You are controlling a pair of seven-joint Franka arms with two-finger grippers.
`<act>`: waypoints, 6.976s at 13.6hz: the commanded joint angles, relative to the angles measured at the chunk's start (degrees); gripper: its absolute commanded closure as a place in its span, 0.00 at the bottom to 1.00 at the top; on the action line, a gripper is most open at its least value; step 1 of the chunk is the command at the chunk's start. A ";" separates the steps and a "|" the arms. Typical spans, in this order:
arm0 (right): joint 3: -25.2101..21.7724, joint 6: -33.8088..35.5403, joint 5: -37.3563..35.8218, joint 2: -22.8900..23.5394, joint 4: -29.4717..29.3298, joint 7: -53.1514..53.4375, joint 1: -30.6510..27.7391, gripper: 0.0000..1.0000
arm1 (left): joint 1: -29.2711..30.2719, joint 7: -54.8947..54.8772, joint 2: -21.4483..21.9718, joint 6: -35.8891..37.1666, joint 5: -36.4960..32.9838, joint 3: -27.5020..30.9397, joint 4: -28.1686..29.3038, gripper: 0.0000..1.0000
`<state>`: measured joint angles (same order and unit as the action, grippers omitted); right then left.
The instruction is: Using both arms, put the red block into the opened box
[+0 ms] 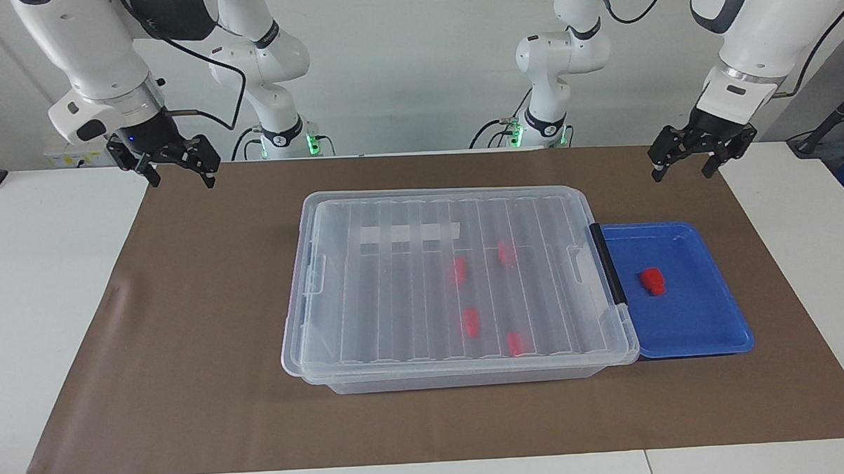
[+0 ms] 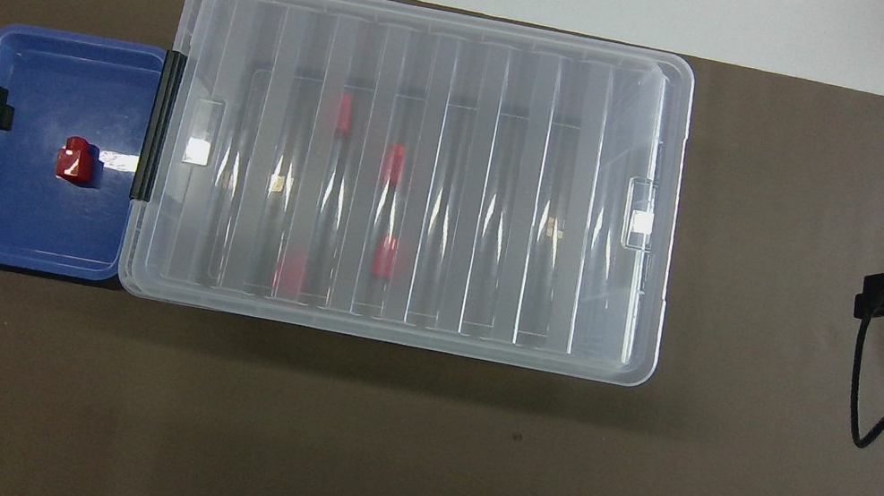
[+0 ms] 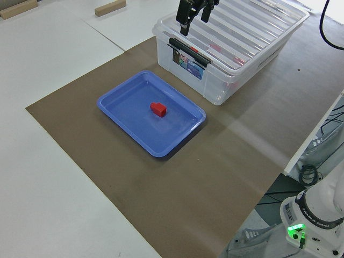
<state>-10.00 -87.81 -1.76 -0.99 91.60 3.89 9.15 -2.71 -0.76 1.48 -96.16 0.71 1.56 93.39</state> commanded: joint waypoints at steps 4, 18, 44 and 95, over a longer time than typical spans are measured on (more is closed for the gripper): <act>0.51 -0.69 0.80 -0.68 0.87 0.42 -0.45 0.00 | -0.72 0.84 0.28 0.45 -1.06 0.46 -0.49 0.00; 1.21 -28.19 5.88 11.79 7.19 2.97 7.37 0.00 | -0.72 0.84 0.28 0.45 -1.06 0.55 -0.49 0.00; 1.47 -34.01 3.17 14.00 8.60 2.35 5.18 0.00 | -0.72 0.84 0.28 0.62 -1.06 0.55 -0.49 0.00; 0.95 -23.81 -11.07 12.15 7.63 2.09 -3.26 0.00 | 6.49 1.72 -8.94 -47.53 -2.64 0.63 30.27 0.00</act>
<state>-9.50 -112.68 -10.96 11.96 98.95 6.48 6.93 4.13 -0.39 -5.46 -140.42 -0.98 2.12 122.59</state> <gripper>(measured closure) 0.000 0.000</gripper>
